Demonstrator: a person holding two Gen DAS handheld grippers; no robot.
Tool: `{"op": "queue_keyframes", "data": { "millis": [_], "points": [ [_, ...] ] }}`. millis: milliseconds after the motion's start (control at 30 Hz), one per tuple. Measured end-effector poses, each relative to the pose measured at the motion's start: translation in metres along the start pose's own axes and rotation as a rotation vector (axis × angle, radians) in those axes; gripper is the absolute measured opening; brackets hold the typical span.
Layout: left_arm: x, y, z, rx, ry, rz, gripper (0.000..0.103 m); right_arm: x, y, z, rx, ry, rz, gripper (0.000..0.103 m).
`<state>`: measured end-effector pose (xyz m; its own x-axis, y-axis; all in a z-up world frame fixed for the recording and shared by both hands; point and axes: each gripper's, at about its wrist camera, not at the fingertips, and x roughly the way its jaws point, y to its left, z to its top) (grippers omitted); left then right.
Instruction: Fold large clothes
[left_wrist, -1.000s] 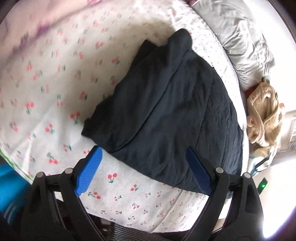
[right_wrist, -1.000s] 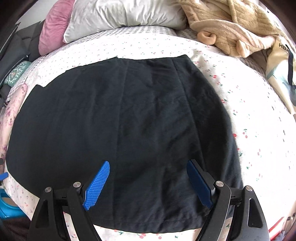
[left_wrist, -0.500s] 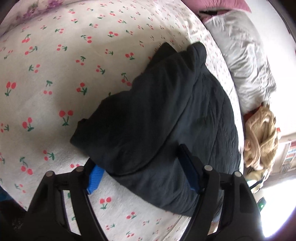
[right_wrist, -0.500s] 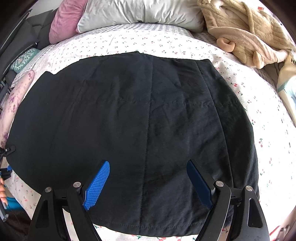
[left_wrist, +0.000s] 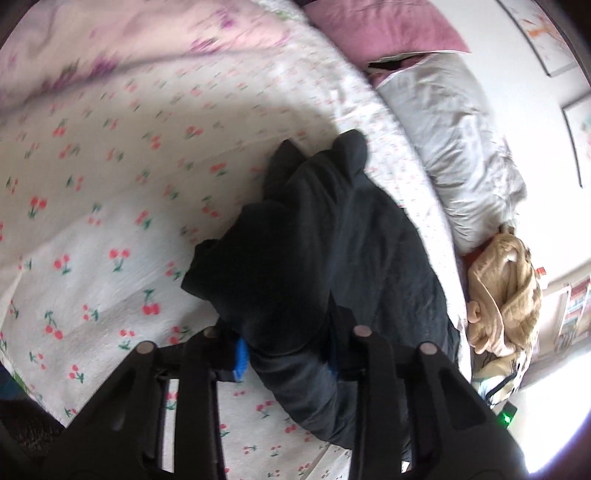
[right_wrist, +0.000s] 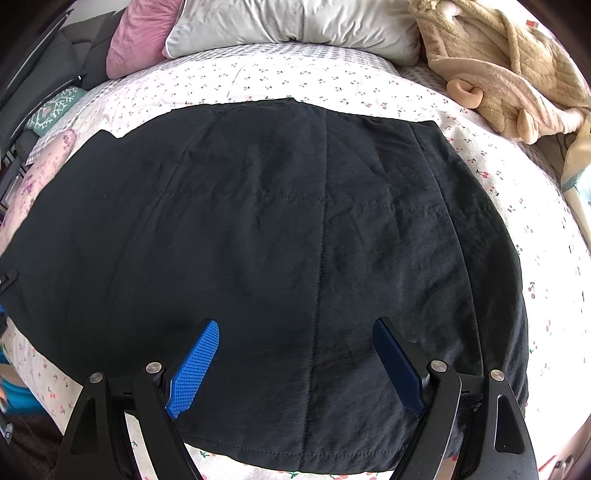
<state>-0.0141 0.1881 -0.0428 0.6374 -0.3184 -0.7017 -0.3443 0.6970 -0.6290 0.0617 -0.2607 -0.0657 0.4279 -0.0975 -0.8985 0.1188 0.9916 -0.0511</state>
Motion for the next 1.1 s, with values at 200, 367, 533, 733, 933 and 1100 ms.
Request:
{"op": "queue_keyframes", "data": {
  "millis": [200, 367, 533, 733, 933, 1100],
  "points": [
    [-0.020, -0.037, 0.002, 0.104, -0.085, -0.134, 0.025, -0.001, 0.000, 0.001, 0.016, -0.008, 0.050, 0.086],
    [-0.033, -0.085, -0.010, 0.243, -0.157, -0.241, 0.023, -0.004, 0.012, 0.002, 0.003, -0.017, 0.158, 0.086],
    [-0.040, -0.133, -0.032, 0.379, -0.196, -0.365, 0.023, -0.001, 0.031, -0.001, -0.024, 0.003, 0.291, 0.086],
    [-0.032, -0.188, -0.068, 0.516, -0.160, -0.526, 0.023, 0.012, 0.041, -0.003, -0.049, 0.070, 0.344, 0.086],
    [0.005, -0.233, -0.111, 0.617, -0.009, -0.643, 0.023, -0.018, -0.056, 0.012, 0.217, -0.050, 0.351, 0.086],
    [0.048, -0.258, -0.161, 0.719, 0.146, -0.644, 0.023, -0.021, -0.160, -0.002, 0.547, -0.097, 0.328, 0.086]
  ]
}}
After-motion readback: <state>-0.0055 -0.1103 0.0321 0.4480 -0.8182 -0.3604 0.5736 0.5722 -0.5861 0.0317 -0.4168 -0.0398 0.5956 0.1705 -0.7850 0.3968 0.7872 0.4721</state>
